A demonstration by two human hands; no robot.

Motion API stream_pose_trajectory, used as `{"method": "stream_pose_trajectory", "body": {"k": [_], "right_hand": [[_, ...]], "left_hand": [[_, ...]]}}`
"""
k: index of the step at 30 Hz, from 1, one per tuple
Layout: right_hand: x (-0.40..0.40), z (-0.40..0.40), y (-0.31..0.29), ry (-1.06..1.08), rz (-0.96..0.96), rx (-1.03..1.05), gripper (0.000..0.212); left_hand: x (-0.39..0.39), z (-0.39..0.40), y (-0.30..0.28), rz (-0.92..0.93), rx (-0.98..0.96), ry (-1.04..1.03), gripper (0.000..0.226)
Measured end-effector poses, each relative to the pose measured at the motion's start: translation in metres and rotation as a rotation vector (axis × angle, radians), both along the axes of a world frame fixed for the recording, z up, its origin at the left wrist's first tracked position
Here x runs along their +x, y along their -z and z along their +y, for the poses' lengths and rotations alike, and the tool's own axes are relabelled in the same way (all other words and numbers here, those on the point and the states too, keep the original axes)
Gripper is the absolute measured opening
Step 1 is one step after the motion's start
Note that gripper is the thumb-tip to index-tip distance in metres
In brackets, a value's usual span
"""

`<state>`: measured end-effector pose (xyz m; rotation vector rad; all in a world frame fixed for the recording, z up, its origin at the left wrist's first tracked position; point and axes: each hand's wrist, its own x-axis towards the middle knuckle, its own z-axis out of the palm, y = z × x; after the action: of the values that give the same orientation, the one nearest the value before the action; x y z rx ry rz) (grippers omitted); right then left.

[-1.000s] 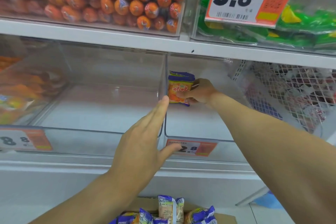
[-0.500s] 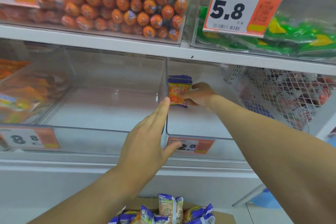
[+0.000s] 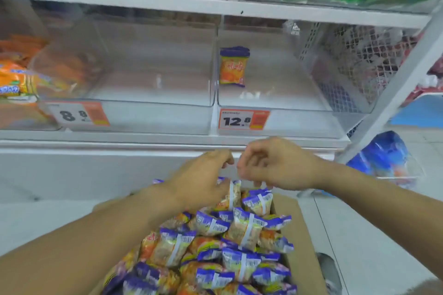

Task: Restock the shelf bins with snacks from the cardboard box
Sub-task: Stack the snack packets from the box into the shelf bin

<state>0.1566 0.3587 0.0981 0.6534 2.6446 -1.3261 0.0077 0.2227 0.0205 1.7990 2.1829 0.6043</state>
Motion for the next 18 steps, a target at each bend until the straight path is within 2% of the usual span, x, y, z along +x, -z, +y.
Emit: {"method": "stream_pose_trajectory", "body": {"k": [2,4,5,7,10,13,16,18], "right_hand": [[0.006,-0.016,0.049,-0.202,-0.292,0.186,0.038],[0.012,-0.026,0.096,-0.272,-0.407,0.317,0.063],[0.016,-0.032,0.114,-0.261,-0.427,0.310,0.069],[0.026,-0.043,0.139,-0.252,-0.440,0.339,0.072],[0.036,-0.056,0.147,-0.305,-0.436,0.568,0.074],[0.033,-0.058,0.146,-0.254,-0.415,0.526,0.069],[0.028,-0.048,0.134,-0.203,-0.417,0.469,0.055],[0.029,-0.040,0.122,-0.147,-0.421,0.412,0.059]], "left_hand": [[0.010,-0.021,0.038,-0.017,-0.333,0.028,0.052],[0.014,-0.039,0.066,-0.019,-0.486,0.048,0.059],[0.017,-0.046,0.074,0.016,-0.509,0.047,0.056],[0.023,-0.051,0.079,0.164,-0.477,0.065,0.049],[0.035,-0.059,0.084,0.267,-0.425,0.078,0.042],[0.035,-0.068,0.093,0.212,-0.407,0.032,0.042],[0.028,-0.069,0.085,0.057,-0.409,-0.059,0.042],[0.021,-0.069,0.072,-0.019,-0.423,-0.111,0.033]]}}
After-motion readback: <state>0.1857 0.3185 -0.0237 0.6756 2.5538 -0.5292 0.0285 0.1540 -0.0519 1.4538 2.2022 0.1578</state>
